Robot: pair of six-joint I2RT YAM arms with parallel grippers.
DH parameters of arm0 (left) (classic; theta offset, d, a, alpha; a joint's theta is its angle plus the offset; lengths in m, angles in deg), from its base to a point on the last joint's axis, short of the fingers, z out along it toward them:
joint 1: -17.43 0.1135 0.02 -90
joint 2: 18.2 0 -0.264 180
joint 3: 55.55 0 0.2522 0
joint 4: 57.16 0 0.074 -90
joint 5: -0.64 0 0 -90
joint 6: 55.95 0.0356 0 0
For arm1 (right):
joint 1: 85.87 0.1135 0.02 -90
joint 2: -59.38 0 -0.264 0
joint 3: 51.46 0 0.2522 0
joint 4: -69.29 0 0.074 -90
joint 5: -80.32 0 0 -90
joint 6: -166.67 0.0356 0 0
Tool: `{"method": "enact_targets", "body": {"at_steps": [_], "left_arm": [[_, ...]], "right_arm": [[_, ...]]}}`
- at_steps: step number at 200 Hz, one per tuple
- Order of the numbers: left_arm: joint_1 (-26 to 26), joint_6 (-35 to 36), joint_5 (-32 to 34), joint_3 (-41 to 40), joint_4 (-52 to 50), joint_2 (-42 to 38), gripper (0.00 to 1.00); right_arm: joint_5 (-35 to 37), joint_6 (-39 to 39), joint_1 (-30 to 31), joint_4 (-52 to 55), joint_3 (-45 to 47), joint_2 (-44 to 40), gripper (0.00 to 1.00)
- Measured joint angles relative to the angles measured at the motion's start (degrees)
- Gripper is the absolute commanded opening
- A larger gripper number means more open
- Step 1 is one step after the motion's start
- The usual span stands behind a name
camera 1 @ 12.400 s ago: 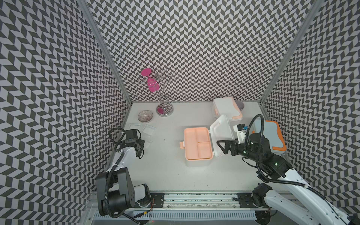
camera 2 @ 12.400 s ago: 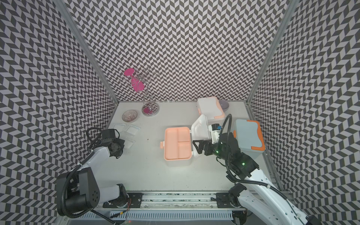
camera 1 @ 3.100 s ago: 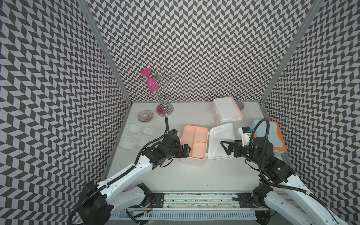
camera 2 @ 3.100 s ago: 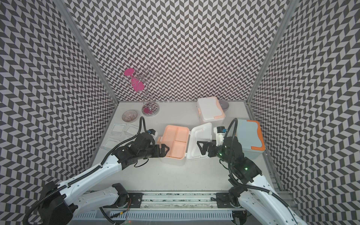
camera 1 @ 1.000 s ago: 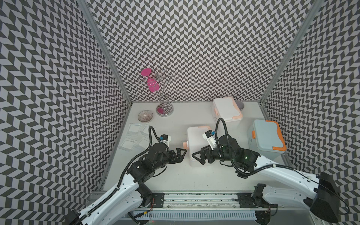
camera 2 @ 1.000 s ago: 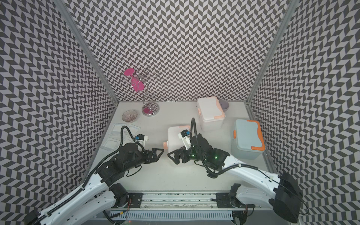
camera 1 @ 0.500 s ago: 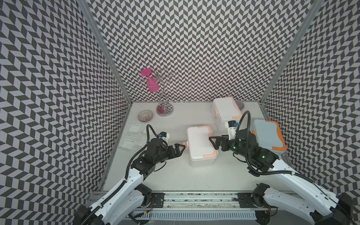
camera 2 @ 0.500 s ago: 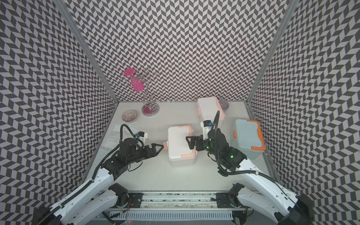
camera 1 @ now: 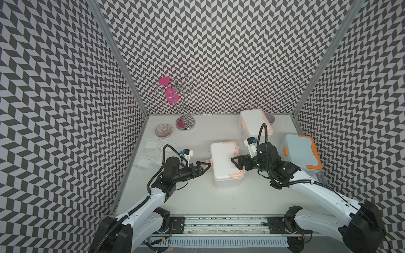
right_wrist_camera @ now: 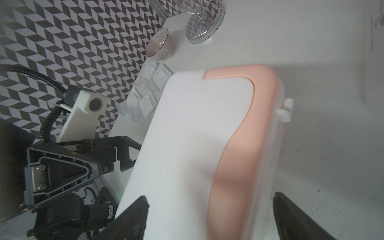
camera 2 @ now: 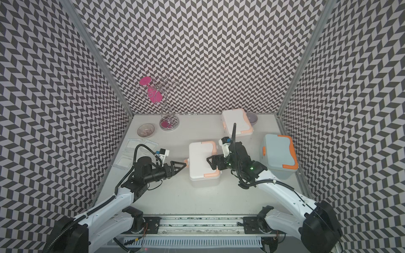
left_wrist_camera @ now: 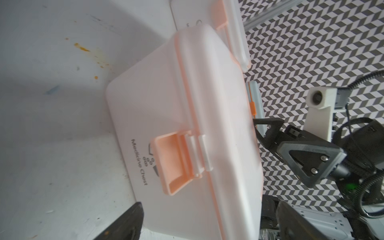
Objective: Open first aid kits and take out gauze
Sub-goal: Fasten the fastener of the first aid kit.
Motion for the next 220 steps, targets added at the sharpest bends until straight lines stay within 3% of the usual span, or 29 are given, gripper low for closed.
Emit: {"method": "enact_targets", "body": {"at_steps": [131, 220], "left_arm": [[-2.1, -5.7, -4.2, 0.2, 15.0, 13.5, 1.0], [-2.2, -9.1, -5.4, 0.9, 20.0, 15.4, 0.99]], "right_arm": [[-5.0, -1.9, -0.1, -0.7, 0.4, 2.0, 0.91], [-5.1, -1.9, -0.4, -0.7, 0.5, 2.0, 0.91]]}}
